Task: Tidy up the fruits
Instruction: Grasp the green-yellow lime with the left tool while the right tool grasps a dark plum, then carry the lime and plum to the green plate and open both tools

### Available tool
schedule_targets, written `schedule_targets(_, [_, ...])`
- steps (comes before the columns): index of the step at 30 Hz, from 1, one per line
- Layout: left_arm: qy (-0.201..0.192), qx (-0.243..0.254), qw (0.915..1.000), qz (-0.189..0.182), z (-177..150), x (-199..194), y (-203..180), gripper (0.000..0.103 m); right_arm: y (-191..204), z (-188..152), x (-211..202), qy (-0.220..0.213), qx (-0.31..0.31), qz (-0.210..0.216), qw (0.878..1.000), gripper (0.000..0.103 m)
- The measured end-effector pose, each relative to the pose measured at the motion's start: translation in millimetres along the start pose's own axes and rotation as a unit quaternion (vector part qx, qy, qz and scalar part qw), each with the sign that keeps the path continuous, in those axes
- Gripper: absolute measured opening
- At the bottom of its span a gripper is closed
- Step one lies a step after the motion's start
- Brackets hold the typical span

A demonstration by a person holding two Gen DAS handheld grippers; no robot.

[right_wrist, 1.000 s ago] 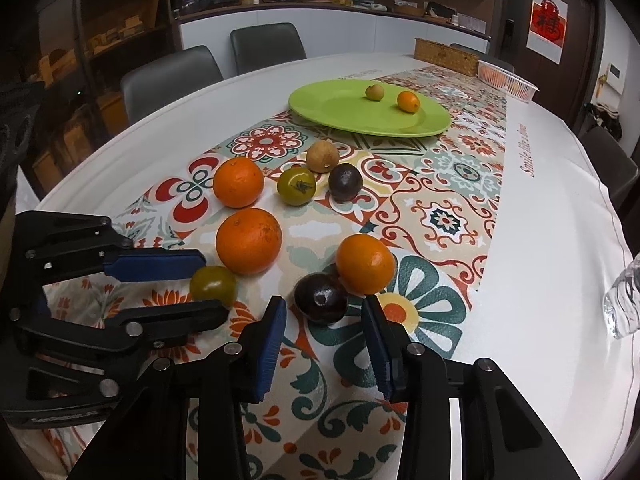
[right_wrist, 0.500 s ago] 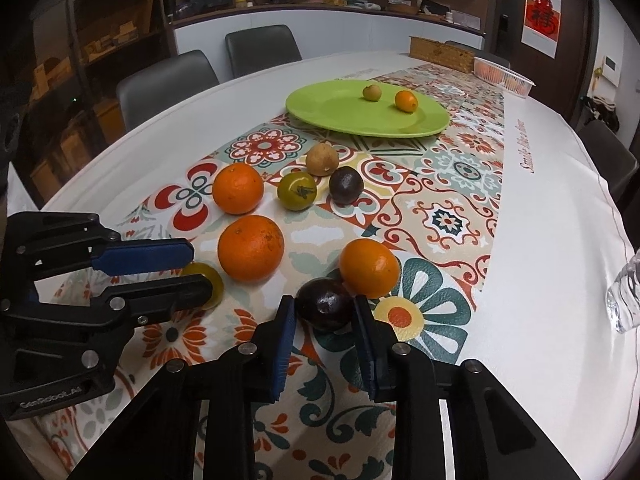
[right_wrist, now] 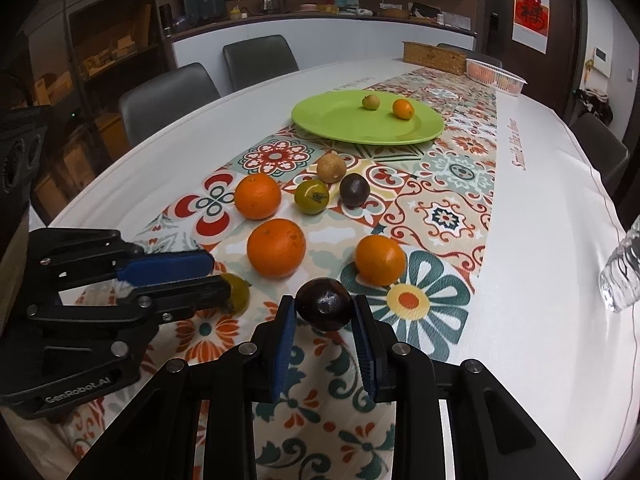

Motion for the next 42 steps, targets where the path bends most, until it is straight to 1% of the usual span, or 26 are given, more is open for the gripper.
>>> schedule_targets(1, [0.002, 0.001, 1.0000, 0.002, -0.7, 0.9, 0.2, 0.043, 0.4, -1.1, -0.9, 0.000, 0.001, 0.000, 1.000, 0.029])
schedule_targets(5, [0.016, 0.005, 0.9999, 0.000, -3.2, 10.7, -1.4, 0.042, 1.1, -5.1, -0.8, 0.001, 0.005, 0.003, 1.000, 0.030])
schedule_targets(7, [0.024, 0.008, 0.9997, 0.005, -3.4, 16.8, -1.7, 0.042, 0.8, -6.9, 1.3, 0.004, 0.008, 0.006, 1.000, 0.030])
schedule_targets(8, [0.030, 0.008, 0.9995, 0.007, -3.8, 20.0, -1.4, 0.041, 0.4, -7.7, 2.3, 0.006, 0.010, 0.007, 1.000, 0.030])
schedule_targets(10, [0.038, 0.008, 0.9992, 0.010, -5.0, 24.3, -0.6, 0.030, -0.5, -9.1, 3.5, 0.008, 0.013, 0.008, 1.000, 0.030])
schedule_targets(12, [0.042, 0.008, 0.9990, 0.010, -7.3, 26.3, -0.3, 0.028, -1.8, -9.6, 3.6, 0.008, 0.017, 0.010, 1.000, 0.030])
schedule_targets(16, [0.041, 0.005, 0.9991, 0.008, -8.5, 23.8, 0.0, 0.028, -1.7, -9.6, 2.9, 0.007, 0.018, 0.011, 1.000, 0.030])
schedule_targets(21, [0.030, 0.001, 0.9996, 0.005, -5.2, 13.2, 1.6, 0.028, 0.9, -6.5, -2.4, 0.000, 0.019, 0.013, 1.000, 0.030])
schedule_targets(26, [0.010, 0.000, 0.9999, 0.005, 3.0, -2.4, 3.9, 0.028, 2.7, 0.1, -13.1, -0.013, 0.022, 0.012, 1.000, 0.030])
schedule_targets(37, [-0.043, 0.001, 0.9989, 0.018, 29.2, -41.5, 14.0, 0.028, 5.2, 25.9, -45.8, -0.063, 0.030, -0.002, 0.998, 0.030])
schedule_targets(42, [-0.065, 0.007, 0.9973, 0.034, 44.6, -57.0, 20.6, 0.028, 5.9, 40.4, -57.6, -0.082, 0.030, -0.007, 0.996, 0.029])
Point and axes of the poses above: each gripper's, at about its wrist camera, not at the fingertips, and x roughly the way its jaws point, y to its left, z to its top, the point moved 9 cm from there along x, roughly the way its jaws point, and after that the axes turned 15 degrees about y, right-handed, at the moved point
